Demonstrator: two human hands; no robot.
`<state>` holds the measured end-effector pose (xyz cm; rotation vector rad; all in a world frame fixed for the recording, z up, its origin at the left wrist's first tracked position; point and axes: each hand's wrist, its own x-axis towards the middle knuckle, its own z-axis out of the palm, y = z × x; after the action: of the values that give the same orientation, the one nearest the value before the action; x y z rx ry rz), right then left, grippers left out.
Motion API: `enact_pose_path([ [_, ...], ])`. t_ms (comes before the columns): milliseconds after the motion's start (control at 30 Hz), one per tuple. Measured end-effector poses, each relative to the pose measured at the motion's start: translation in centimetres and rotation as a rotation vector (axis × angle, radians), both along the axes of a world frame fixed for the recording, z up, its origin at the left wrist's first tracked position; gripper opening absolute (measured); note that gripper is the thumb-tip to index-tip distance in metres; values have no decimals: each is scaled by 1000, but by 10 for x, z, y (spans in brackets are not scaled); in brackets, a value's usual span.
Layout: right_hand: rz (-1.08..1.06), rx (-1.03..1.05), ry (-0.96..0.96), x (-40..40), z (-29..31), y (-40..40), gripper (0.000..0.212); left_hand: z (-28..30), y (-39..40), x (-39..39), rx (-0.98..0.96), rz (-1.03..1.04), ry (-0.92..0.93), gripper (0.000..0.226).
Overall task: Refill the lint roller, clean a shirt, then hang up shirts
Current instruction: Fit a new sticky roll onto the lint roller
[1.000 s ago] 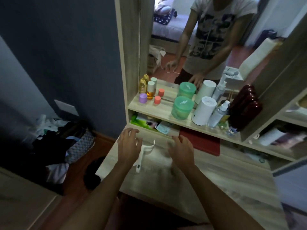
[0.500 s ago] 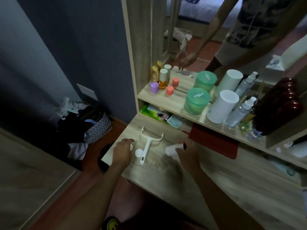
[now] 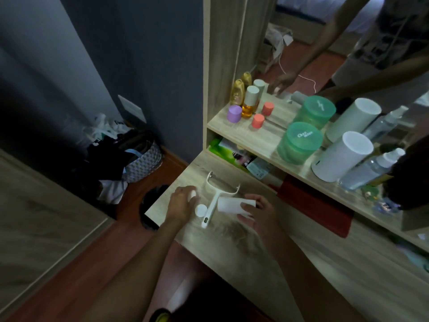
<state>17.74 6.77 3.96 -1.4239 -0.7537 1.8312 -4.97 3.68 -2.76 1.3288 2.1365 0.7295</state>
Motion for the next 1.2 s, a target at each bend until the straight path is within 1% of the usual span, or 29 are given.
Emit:
enact_pose_path([
  [67, 14, 7, 56, -8, 7, 3, 22, 30, -3, 11, 57, 135, -374, 31],
  [100, 15, 12, 80, -12, 11, 4, 24, 45, -6, 17, 61, 147, -567, 31],
  [133, 15, 18, 104, -16, 15, 4, 24, 58, -10, 22, 63, 136, -700, 30],
  [167, 13, 25, 130, -19, 19, 3, 23, 69, -14, 25, 71, 123, -766, 30],
  [233, 39, 33, 174, -24, 28, 2, 21, 83, -23, 25, 106, 151, -809, 26],
  [333, 90, 50, 201, -31, 30, -4, 21, 89, -34, 21, 138, 226, -809, 20],
  [433, 119, 129, 231, -37, 29, -13, 20, 91, -44, 24, 188, 319, -837, 17],
  [533, 222, 161, 133, -41, 35, -27, 24, 99, -53, 32, 217, 435, -878, 22],
  [667, 184, 216, 151, -50, 43, -36, 25, 109, -63, 34, 306, 441, -722, 30],
  [733, 197, 213, 144, -57, 44, -41, 26, 108, -67, 35, 338, 413, -694, 30],
  [767, 201, 207, 149, -60, 44, -42, 26, 107, -69, 36, 344, 402, -726, 23],
  [800, 210, 199, 138, -65, 44, -43, 25, 111, -70, 37, 340, 415, -796, 17],
  [833, 229, 199, 112, -69, 44, -43, 21, 111, -69, 36, 329, 454, -864, 17],
  [867, 236, 182, 84, -72, 44, -42, 16, 111, -68, 33, 328, 506, -914, 21],
  [900, 223, 145, 64, -75, 44, -40, 12, 111, -68, 28, 335, 561, -930, 25],
  [933, 213, 115, 43, -78, 44, -37, 15, 111, -68, 23, 353, 618, -939, 28],
  [967, 222, 147, -14, -80, 40, -33, 19, 112, -68, 16, 375, 680, -937, 29],
  [1000, 279, 259, -147, -80, 31, -29, 21, 112, -68, 9, 392, 735, -945, 29],
  [1033, 393, 427, -352, -81, 21, -25, 23, 111, -70, 2, 403, 774, -946, 27],
  [1100, 708, 799, -805, -83, -6, -18, 33, 110, -74, -10, 409, 797, -939, 23],
  [1133, 862, 936, -985, -85, -19, -16, 38, 108, -75, -14, 404, 795, -930, 22],
  [1167, 973, 1042, -1137, -88, -28, -14, 42, 106, -78, -16, 392, 786, -915, 23],
  [1200, 1054, 1104, -1254, -91, -35, -13, 43, 104, -80, -17, 381, 780, -905, 25],
])
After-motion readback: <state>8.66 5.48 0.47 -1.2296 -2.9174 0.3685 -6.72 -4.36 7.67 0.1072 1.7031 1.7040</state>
